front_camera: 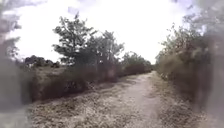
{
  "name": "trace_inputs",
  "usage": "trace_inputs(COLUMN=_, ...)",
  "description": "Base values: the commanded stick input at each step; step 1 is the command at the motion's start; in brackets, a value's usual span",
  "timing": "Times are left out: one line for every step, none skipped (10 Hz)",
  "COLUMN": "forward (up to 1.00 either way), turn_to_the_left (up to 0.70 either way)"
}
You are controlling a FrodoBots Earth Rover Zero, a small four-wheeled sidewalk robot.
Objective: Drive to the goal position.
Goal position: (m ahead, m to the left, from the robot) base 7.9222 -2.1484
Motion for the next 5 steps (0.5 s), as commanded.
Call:
trace_inputs(forward=1.00, turn_to_the_left=0.00)
trace_inputs(forward=1.00, turn_to_the_left=0.00)
trace_inputs(forward=1.00, turn_to_the_left=0.00)
trace_inputs(forward=1.00, turn_to_the_left=0.00)
trace_inputs(forward=1.00, turn_to_the_left=0.00)
